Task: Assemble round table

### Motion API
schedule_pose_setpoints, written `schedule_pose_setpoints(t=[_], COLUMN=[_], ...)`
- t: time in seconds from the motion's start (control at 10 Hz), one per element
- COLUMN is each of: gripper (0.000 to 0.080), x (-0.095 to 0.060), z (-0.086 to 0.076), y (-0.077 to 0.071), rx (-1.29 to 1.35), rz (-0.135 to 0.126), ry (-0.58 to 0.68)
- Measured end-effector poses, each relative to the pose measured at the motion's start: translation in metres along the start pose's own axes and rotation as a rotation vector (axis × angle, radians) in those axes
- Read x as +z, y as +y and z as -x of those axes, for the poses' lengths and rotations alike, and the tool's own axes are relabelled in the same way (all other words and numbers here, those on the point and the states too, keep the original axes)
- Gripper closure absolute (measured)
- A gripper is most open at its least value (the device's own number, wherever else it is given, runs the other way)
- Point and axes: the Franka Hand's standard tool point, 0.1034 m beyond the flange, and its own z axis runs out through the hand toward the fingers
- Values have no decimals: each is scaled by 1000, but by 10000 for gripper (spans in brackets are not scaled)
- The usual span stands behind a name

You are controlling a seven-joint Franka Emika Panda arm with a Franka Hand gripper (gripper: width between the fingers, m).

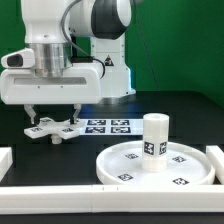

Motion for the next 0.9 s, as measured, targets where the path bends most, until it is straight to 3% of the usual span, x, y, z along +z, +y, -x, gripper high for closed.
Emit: schedule_pose_setpoints(t=[0.9], gripper=[151], x=[5], z=[3], y=[-3], rx=[-11], rz=[-2], ry=[-12])
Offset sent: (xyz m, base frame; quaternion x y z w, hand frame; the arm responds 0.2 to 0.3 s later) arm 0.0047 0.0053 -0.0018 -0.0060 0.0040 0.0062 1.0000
